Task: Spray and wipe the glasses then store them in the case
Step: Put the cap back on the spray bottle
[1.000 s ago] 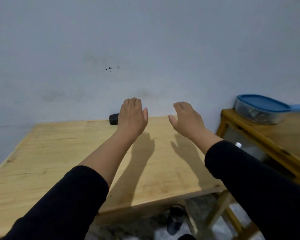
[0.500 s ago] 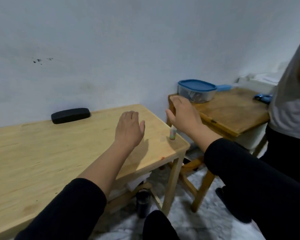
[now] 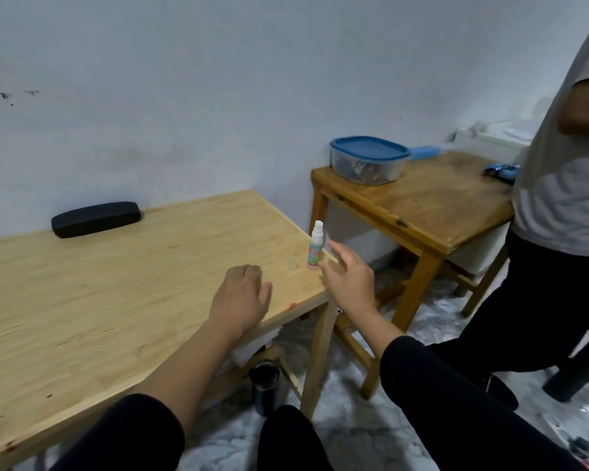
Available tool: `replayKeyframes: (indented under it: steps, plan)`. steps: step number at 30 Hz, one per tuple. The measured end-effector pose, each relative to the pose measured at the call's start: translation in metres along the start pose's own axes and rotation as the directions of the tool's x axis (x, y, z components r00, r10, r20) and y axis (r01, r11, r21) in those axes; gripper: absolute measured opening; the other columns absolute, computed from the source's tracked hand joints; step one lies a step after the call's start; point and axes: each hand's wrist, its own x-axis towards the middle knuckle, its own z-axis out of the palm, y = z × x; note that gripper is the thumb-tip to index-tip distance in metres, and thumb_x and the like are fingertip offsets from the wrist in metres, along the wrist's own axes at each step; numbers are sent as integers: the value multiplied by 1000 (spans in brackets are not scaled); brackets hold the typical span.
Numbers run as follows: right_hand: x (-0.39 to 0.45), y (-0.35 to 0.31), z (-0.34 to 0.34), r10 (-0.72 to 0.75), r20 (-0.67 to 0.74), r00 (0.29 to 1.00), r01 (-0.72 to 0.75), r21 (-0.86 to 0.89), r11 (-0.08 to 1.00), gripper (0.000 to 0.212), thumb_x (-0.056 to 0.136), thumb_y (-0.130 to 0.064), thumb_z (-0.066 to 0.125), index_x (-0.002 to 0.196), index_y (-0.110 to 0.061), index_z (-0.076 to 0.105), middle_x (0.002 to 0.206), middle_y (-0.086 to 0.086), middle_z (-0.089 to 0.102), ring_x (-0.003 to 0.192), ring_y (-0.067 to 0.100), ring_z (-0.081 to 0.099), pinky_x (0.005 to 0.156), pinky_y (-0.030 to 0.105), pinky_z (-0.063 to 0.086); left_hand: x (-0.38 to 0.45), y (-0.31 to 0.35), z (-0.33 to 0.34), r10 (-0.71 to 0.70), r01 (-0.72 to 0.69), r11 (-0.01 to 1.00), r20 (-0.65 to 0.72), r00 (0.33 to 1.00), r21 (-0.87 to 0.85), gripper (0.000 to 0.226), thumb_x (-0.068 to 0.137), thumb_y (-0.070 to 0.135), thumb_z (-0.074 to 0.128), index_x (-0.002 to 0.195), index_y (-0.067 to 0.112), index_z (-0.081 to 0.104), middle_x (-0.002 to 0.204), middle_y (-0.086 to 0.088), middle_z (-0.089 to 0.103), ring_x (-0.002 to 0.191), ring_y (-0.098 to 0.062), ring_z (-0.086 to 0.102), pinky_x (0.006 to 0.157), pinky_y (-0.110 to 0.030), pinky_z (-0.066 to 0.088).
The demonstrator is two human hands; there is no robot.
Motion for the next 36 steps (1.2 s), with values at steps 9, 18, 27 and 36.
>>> replayKeyframes:
  steps: [9,18,27,36]
  plan:
    - [23,15,15,156,55,986,-165,442,882,44,79,-6,70,120,-17,60,121,2,63,109,9,59,82,9,50,6,-2,4,-67,67,997,10,998,-30,46,92,38,46,131,13,44,134,-8,49,128,-23,36,103,-32,33]
    - [34,23,21,106,51,993,-117,538,835,37,76,-1,72,95,-30,60,102,-2,68,97,8,67,85,22,54,37,18,14,-37,30,978,-34,999,-205,43,88,39,54,129,25,51,128,-2,58,120,-19,48,100,-30,36]
    - [37,25,19,96,52,994,-109,553,826,35,77,2,71,95,-25,61,96,-5,68,87,0,67,79,16,53,54,29,25,-48,21,944,-74,996,-330,23,89,28,58,110,24,64,107,2,69,97,-12,62,84,-25,48]
    - [37,24,16,94,74,993,-120,554,824,31,76,6,70,96,-17,62,94,-5,68,84,-3,67,79,15,54,77,48,-15,-132,-104,721,-282,950,-685,12,83,14,66,94,20,63,85,18,64,81,12,60,75,-2,43]
